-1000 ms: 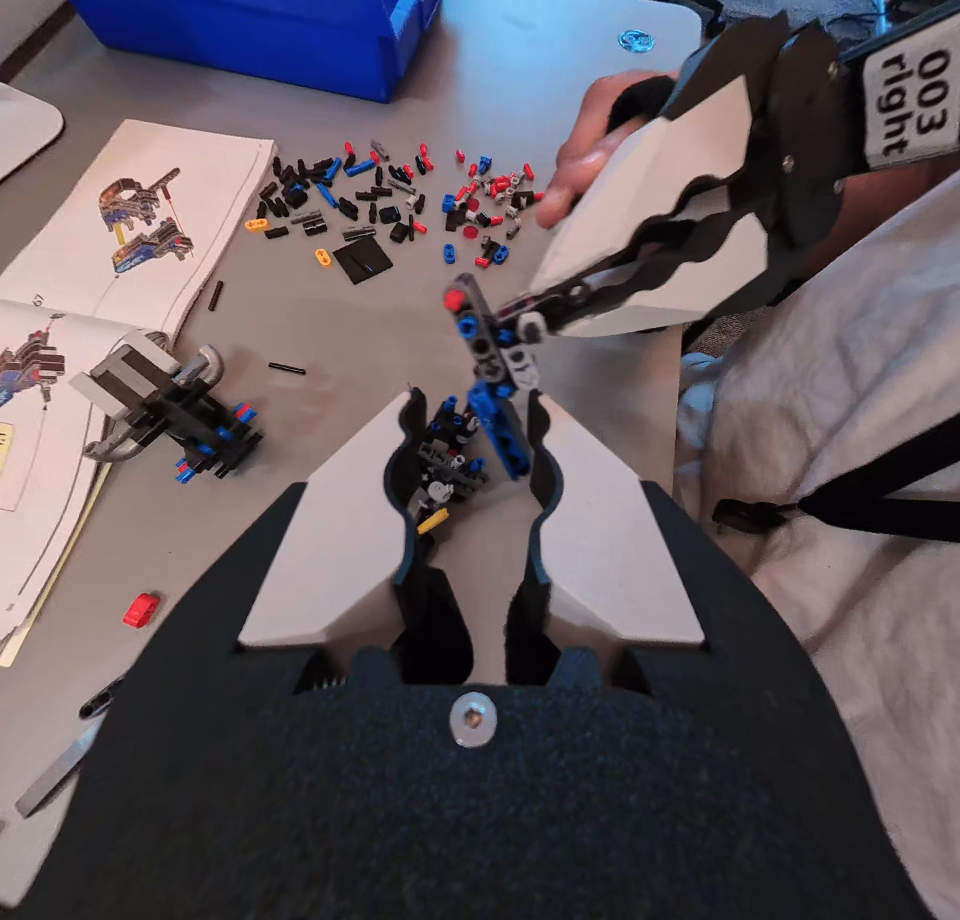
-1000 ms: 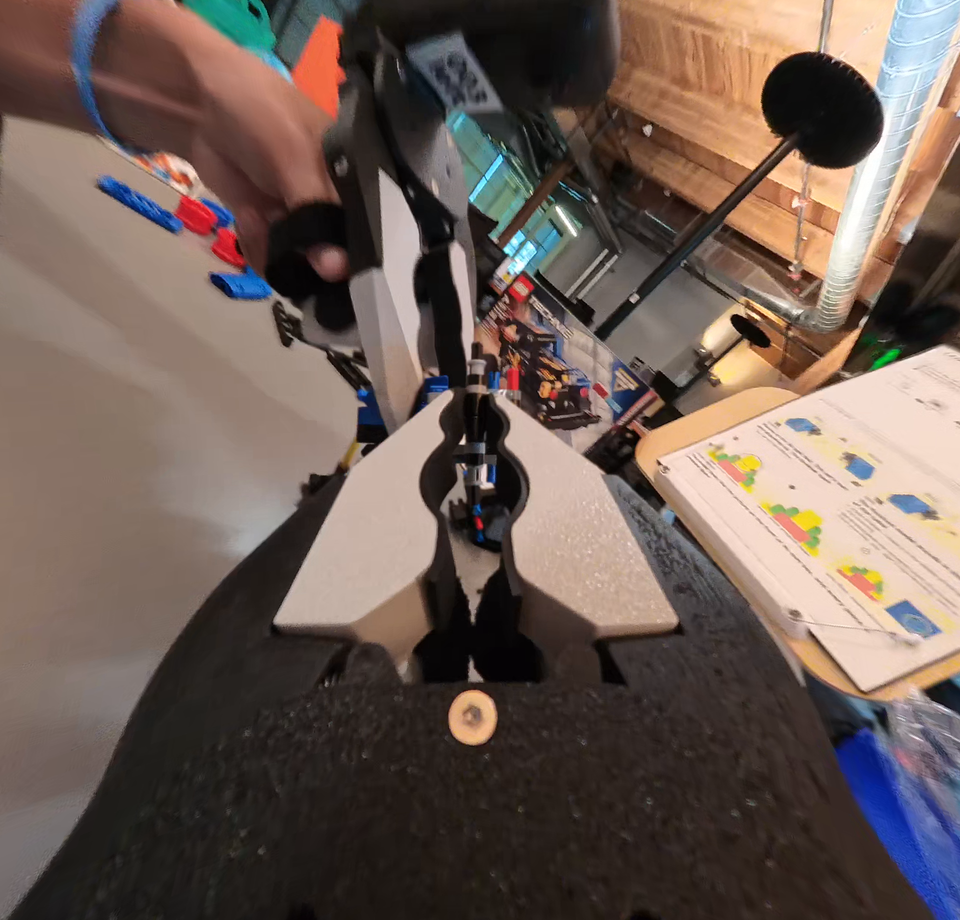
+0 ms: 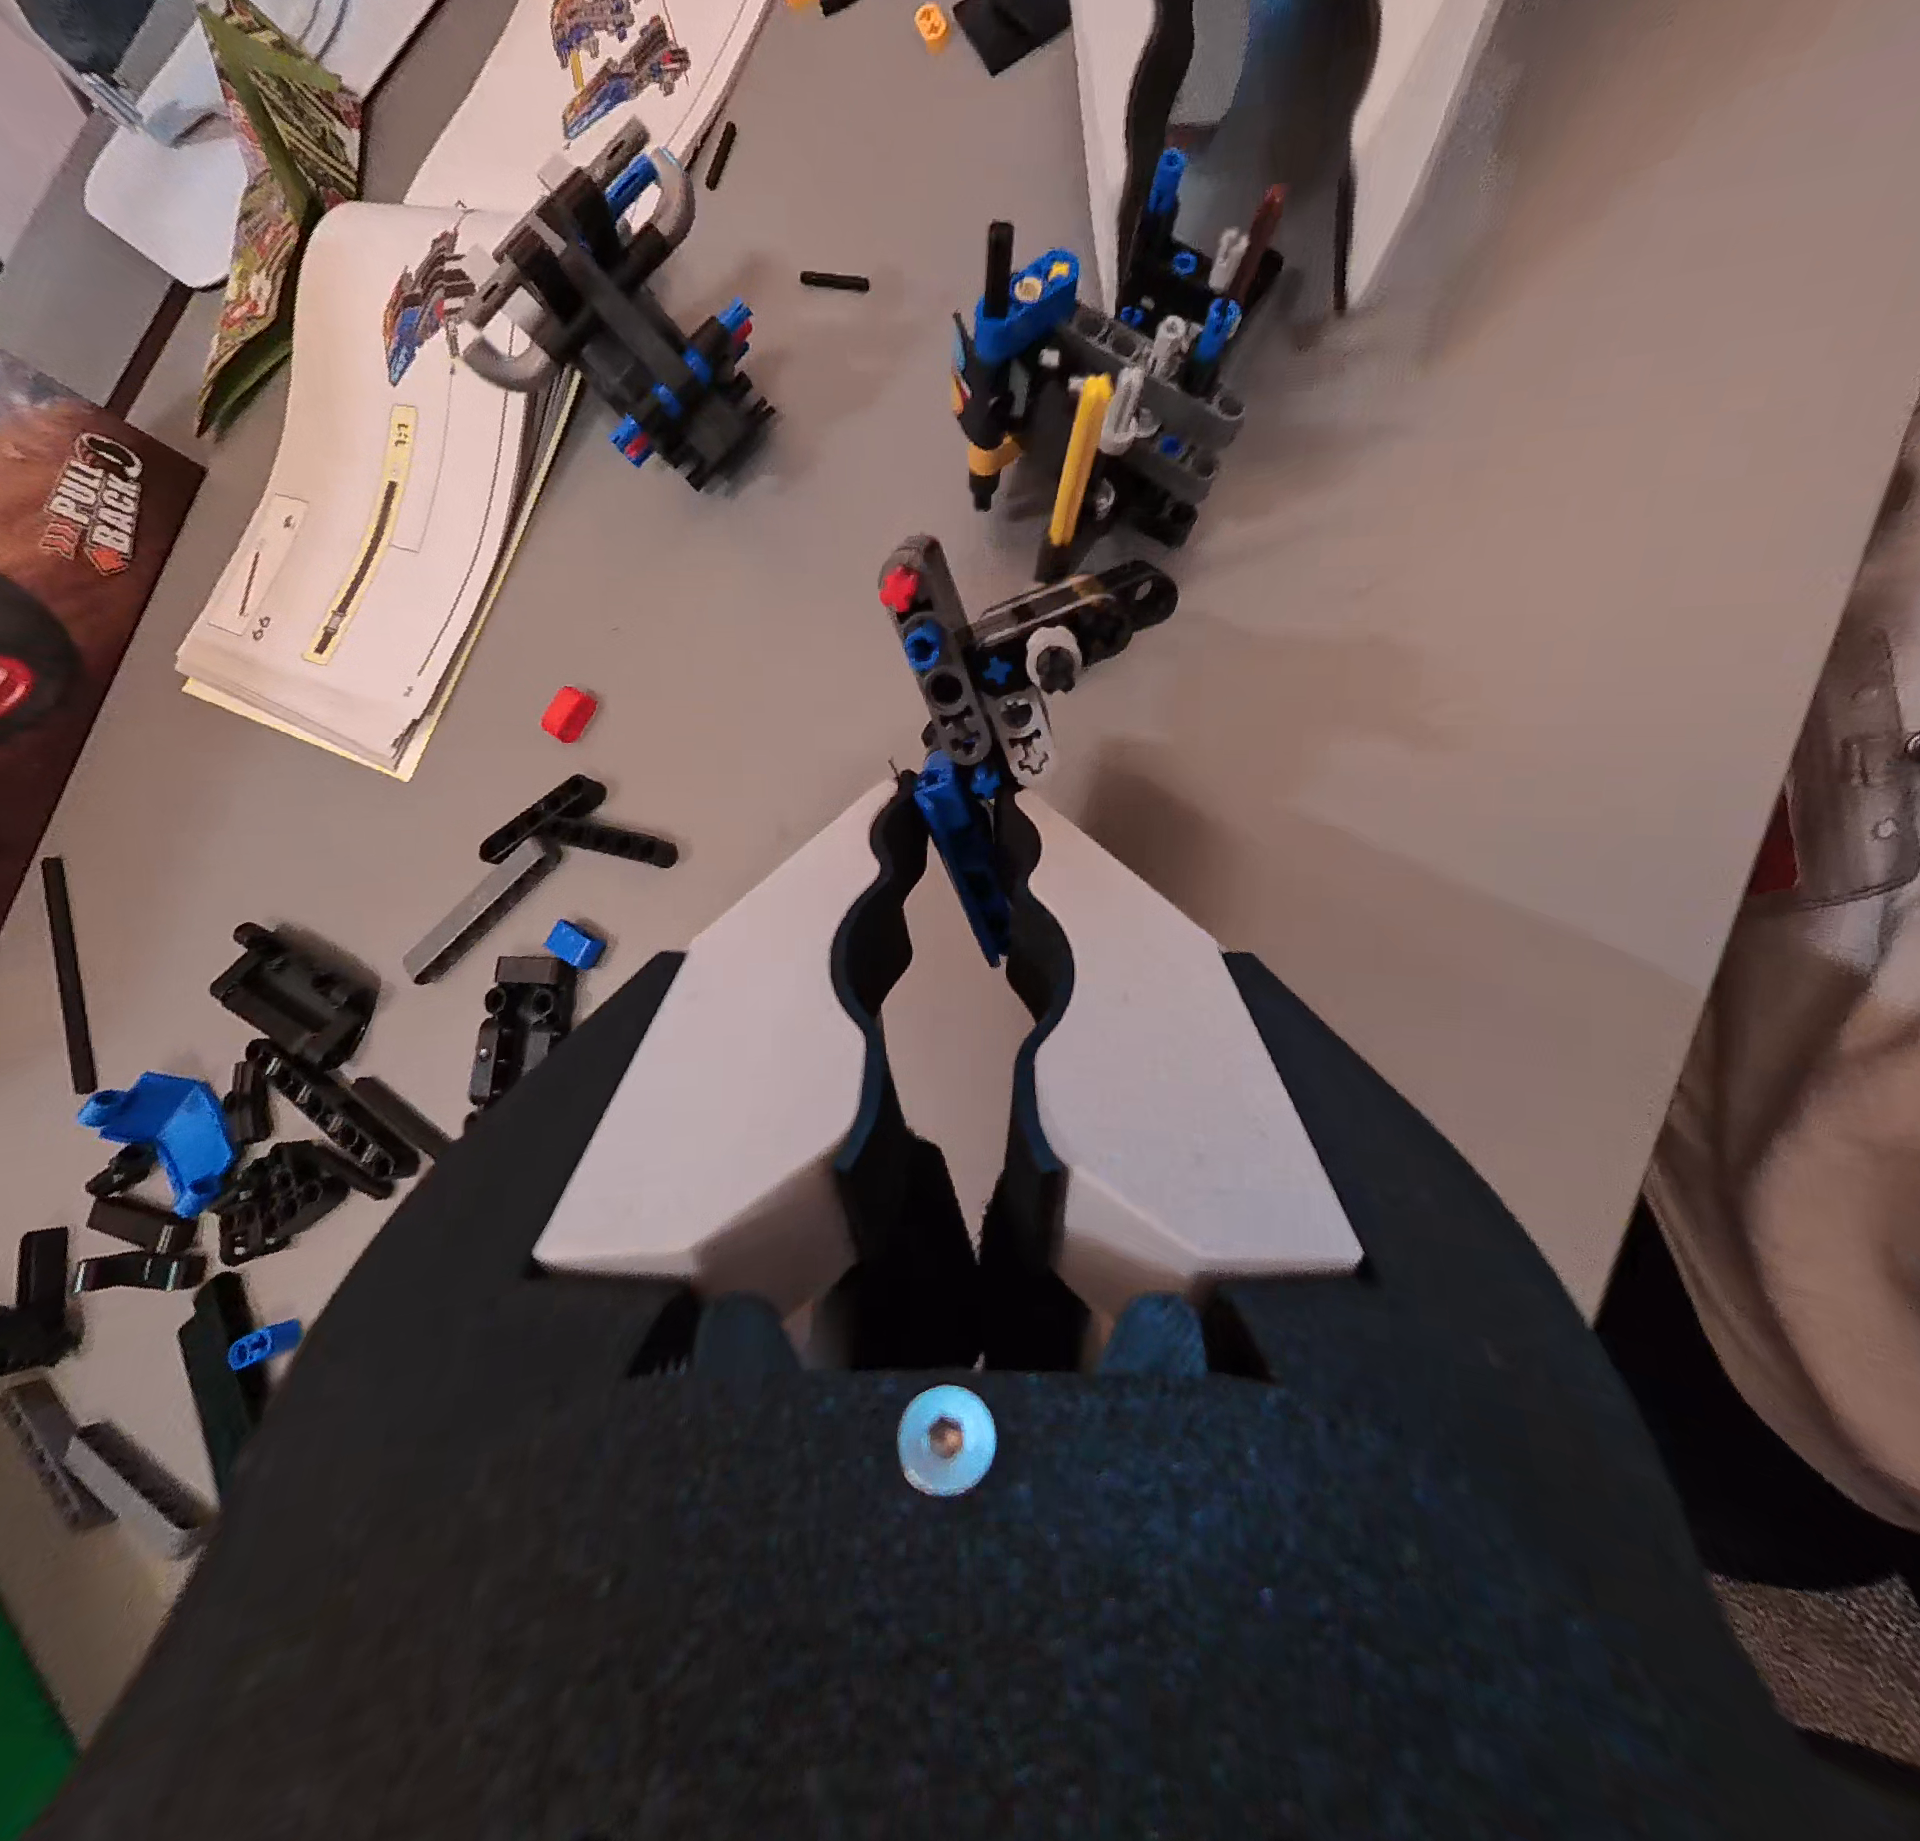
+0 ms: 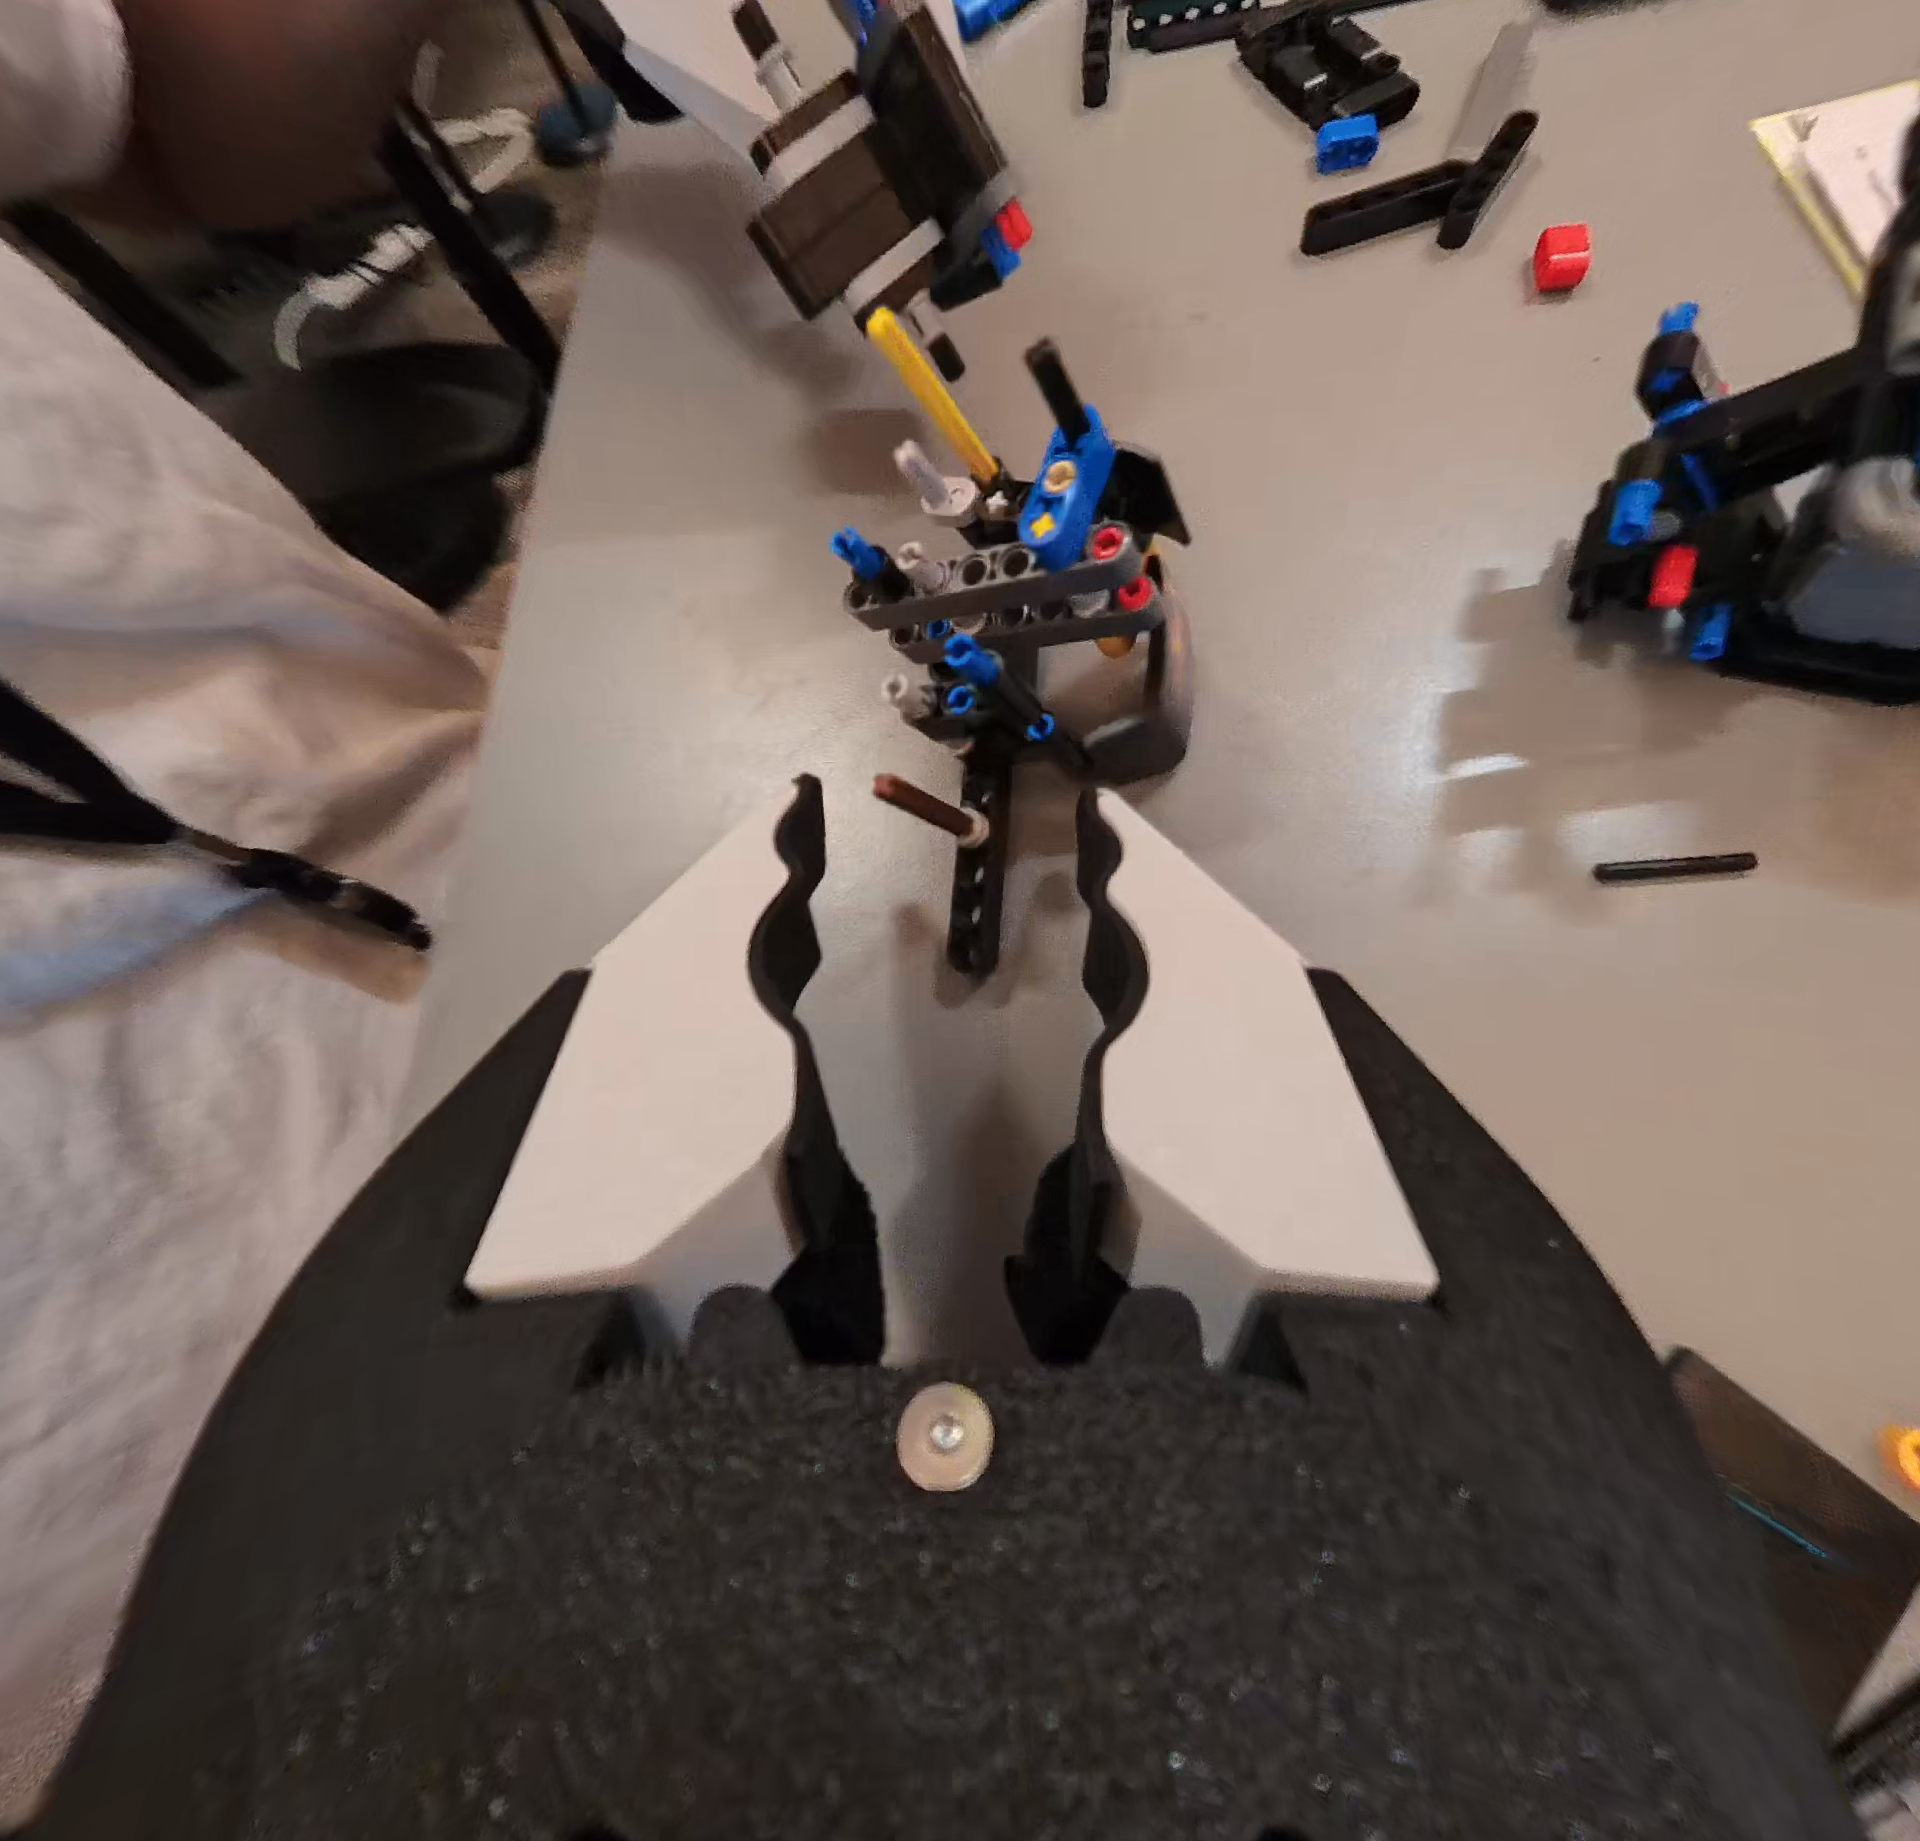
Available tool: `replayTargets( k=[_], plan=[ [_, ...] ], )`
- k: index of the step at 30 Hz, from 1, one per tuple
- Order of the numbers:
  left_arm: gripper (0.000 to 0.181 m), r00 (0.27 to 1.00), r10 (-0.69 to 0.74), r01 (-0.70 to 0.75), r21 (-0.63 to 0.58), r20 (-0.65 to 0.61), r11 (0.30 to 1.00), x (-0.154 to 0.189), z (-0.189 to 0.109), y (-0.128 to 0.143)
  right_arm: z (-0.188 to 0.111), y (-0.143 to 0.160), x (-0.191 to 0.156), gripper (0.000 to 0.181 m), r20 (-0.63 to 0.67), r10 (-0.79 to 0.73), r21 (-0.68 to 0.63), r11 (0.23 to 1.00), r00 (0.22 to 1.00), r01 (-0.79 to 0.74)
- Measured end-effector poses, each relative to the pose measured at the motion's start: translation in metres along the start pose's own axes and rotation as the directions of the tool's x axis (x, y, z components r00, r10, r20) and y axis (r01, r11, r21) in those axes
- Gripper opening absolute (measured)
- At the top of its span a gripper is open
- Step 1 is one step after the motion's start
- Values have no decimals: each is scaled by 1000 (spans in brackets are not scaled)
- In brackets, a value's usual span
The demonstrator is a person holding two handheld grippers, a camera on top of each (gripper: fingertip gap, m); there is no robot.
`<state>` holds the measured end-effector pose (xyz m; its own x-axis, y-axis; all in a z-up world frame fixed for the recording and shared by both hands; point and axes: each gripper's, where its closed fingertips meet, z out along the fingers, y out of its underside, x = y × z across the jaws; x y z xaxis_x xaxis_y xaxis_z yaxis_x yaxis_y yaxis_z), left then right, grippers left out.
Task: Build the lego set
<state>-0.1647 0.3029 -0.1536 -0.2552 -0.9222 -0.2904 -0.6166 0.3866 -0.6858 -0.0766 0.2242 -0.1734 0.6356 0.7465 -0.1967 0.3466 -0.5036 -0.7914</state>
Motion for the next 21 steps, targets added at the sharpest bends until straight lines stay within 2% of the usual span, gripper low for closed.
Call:
replayTargets(
  k=[5, 9, 13, 18, 21],
  plan=[
    [11, 993, 79, -76, 32, -92, 997, 12, 2, 3, -28, -21, 24, 42, 108, 151, 37, 987, 983, -155],
    [11, 981, 174, -172, 29, -80, 985, 25, 11, 2, -5, -15, 39, 40, 193, 160, -125, 983, 968, -138],
    [11, 960, 280, -280, 30, 17, 959, 30, 14, -2, 17, -12, 24, 41, 355, 228, -237, 960, 907, -149],
    [10, 927, 359, -362, 11, 110, 932, 31, 18, 2, 25, -16, 6, 35, 438, 254, -258, 954, 863, -150],
    [10, 930, 353, -357, 31, 102, 933, 33, 17, -1, 29, -19, 8, 28, 410, 306, -253, 943, 859, -215]
  ],
)
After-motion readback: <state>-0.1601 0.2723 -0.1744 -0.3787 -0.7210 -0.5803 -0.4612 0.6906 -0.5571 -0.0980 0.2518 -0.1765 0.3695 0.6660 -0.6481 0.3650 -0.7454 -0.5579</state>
